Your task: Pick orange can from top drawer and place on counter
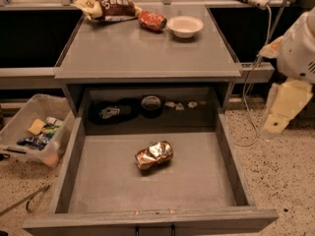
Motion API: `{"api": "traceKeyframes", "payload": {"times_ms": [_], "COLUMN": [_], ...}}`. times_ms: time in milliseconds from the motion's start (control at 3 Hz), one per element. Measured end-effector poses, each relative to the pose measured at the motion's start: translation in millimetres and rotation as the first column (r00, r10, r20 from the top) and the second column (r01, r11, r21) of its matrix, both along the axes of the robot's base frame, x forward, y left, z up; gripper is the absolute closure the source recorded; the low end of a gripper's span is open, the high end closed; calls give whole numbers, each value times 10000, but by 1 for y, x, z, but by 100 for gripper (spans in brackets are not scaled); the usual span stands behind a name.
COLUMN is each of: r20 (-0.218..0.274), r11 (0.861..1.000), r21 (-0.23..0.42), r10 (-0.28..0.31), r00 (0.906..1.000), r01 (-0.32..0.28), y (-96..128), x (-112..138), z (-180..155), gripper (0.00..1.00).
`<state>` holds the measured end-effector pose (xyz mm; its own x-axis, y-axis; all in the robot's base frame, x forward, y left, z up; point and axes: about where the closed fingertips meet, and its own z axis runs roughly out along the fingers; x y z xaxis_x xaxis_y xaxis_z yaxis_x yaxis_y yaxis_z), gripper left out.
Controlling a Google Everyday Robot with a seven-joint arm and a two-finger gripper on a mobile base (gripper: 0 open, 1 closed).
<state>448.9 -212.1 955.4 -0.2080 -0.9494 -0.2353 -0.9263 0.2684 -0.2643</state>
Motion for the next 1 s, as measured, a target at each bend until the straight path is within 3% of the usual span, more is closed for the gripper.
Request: {"api": "traceKeyframes", "payload": {"times_ms": [333,667,1000], "r20": [-288,-287,-155], "r11": [9969,9802,9537], "r21": [503,1358,2266], "r10": [616,1492,2067], "r00": [9977,9884,9783], "r01": [-601,-1440,-1979], "y": [20,61,101], "x": [20,53,85], "z": [-81,-162,-225], "gripper": [0,0,0]}}
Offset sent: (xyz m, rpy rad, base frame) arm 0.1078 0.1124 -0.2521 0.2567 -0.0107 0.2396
